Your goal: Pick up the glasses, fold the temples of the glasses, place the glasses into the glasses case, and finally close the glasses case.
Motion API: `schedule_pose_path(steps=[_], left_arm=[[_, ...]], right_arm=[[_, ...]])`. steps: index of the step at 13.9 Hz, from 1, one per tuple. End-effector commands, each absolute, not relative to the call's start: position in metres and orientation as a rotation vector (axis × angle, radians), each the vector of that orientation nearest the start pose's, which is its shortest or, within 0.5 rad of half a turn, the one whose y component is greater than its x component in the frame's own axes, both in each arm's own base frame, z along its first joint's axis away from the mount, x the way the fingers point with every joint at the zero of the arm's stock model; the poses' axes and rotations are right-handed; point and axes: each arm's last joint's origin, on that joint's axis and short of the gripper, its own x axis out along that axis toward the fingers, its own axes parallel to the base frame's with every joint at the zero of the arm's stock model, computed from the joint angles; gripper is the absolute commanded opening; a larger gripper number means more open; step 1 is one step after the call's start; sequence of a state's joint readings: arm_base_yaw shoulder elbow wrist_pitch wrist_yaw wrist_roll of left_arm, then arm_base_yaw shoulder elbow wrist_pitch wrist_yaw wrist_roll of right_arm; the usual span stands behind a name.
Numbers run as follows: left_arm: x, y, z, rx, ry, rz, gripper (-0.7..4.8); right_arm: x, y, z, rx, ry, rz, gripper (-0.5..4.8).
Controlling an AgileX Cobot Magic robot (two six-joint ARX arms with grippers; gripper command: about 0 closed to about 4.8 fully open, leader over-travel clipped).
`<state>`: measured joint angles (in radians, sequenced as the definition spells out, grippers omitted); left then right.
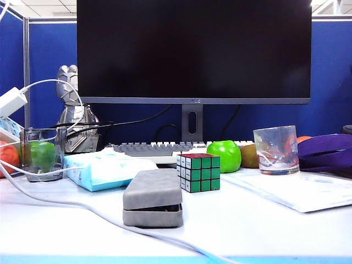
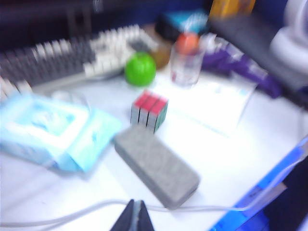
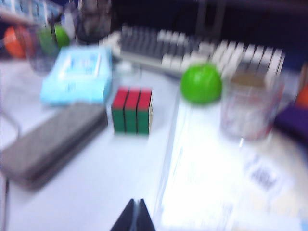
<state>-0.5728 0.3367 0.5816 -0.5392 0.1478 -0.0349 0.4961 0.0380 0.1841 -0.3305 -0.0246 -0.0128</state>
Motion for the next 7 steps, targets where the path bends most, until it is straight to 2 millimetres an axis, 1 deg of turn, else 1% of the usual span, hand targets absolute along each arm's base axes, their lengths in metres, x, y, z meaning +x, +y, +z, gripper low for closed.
schedule_pose_path(steps=[1,3,4,6,7], left_arm=[[0.095,-0.065,0.21,-0.059,0.223,-0.689,-0.04],[0.097,-0.064,0.163,-0.047,0.238,-0.609,-0.04],[0.095,-0.059,0.159,-0.051,0.169,-0.576,-0.04],[0.093,-0.045,0.157,-0.052,0.126,-0.469,-0.04],[0.093,-0.026,0.156,-0.061,0.109,-0.291,-0.04]], right_arm=[[0.07,0.039,0.179,-0.066,0.274,0.521,-0.05],[0.069,0.039,0.177,-0.07,0.292,0.521,-0.05],[0.069,0.039,0.177,-0.07,0.292,0.522,-0.05],[0.069,0.039,0.177,-0.071,0.292,0.52,-0.05],[0.069,0.038,0.177,-0.071,0.292,0.515,-0.05]])
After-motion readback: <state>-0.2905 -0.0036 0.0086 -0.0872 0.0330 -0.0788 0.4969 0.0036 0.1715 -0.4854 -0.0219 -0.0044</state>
